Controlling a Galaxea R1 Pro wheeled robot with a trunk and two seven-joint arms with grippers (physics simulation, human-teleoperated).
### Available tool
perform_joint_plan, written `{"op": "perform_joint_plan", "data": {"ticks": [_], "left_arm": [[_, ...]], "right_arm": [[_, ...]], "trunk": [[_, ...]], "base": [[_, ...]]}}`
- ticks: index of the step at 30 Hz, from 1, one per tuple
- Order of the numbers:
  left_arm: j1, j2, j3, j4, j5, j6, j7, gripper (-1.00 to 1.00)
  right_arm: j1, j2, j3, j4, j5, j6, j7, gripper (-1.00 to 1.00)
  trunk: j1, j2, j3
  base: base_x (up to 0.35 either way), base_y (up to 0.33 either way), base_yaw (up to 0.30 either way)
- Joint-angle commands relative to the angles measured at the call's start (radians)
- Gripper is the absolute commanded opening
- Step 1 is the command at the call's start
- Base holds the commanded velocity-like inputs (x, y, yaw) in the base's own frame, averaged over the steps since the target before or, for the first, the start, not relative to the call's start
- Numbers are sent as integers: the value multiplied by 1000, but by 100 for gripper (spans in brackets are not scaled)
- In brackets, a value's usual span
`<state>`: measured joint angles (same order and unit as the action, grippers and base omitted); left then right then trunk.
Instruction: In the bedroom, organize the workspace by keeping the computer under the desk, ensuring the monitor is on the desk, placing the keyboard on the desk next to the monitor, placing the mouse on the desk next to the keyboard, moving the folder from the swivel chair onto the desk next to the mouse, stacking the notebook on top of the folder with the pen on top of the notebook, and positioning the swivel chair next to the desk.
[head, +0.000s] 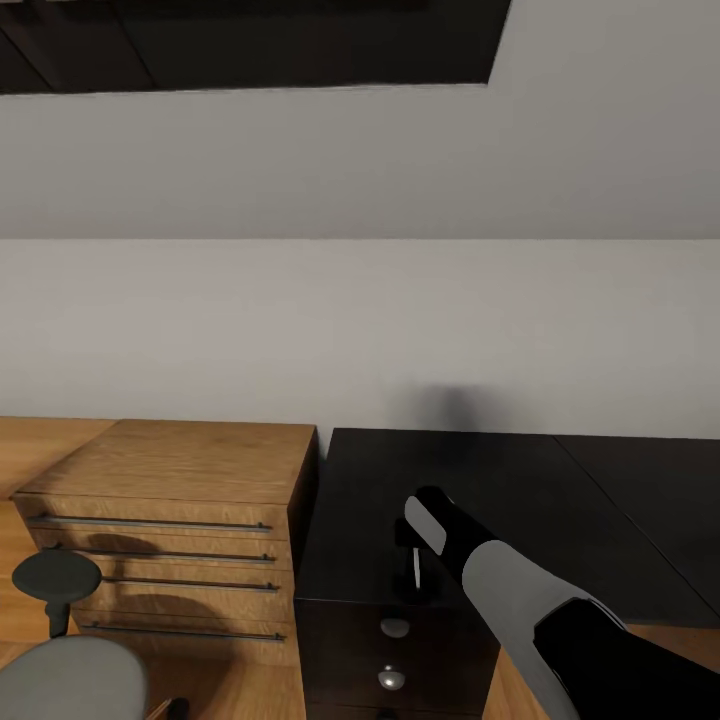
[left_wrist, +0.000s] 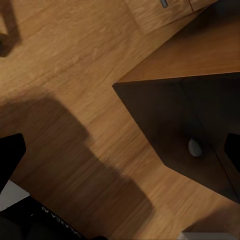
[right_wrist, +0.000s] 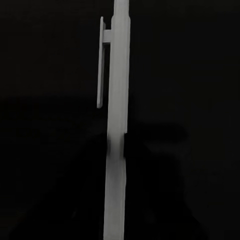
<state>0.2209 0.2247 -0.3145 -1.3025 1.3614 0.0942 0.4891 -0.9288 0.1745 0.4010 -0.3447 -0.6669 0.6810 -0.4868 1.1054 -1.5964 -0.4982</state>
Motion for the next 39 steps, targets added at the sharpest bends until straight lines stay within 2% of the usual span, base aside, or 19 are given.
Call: {"op": "perform_joint_plan", "data": {"ticks": [1, 10, 22, 29, 32, 35, 36, 39], "left_arm": [[0, 1, -1, 0, 3, 0, 6, 100], [0, 0, -5, 11, 1, -5, 6, 100], [0, -1, -8, 13, 1, -8, 11, 100], [3, 0, -9, 14, 0, -9, 16, 100], [19, 0, -9, 12, -4, -11, 17, 100], [45, 0, -8, 7, -27, -12, 17, 100], [72, -1, -8, 4, -81, -40, 17, 100], [86, -4, -9, 5, -110, -90, 16, 100]], "right_arm": [[-1, 0, 5, 0, -10, 2, -7, -100], [-1, 0, 5, 0, -10, 2, -7, -100], [0, 0, 4, -4, -10, 1, -7, -100], [7, 0, 4, -40, -10, 3, -8, -100], [10, 0, 3, -89, -9, 14, -8, -100], [20, 0, 2, -170, -7, 50, -8, -100], [70, -1, 0, -304, -4, 107, -9, -100], [115, -32, -1, -432, -1, 147, -10, -100]], "trunk": [[0, -1, -1], [0, -1, -1], [-46, 83, 37], [-73, 132, 59], [-84, 153, 68], [-96, 174, 77], [-100, 181, 81], [-111, 202, 90]], "base": [[0, 0, 0], [0, 0, 0], [0, 0, 0], [0, 0, -28], [0, 0, -167], [0, 0, -232], [0, 0, -278], [0, 0, -286]]}}
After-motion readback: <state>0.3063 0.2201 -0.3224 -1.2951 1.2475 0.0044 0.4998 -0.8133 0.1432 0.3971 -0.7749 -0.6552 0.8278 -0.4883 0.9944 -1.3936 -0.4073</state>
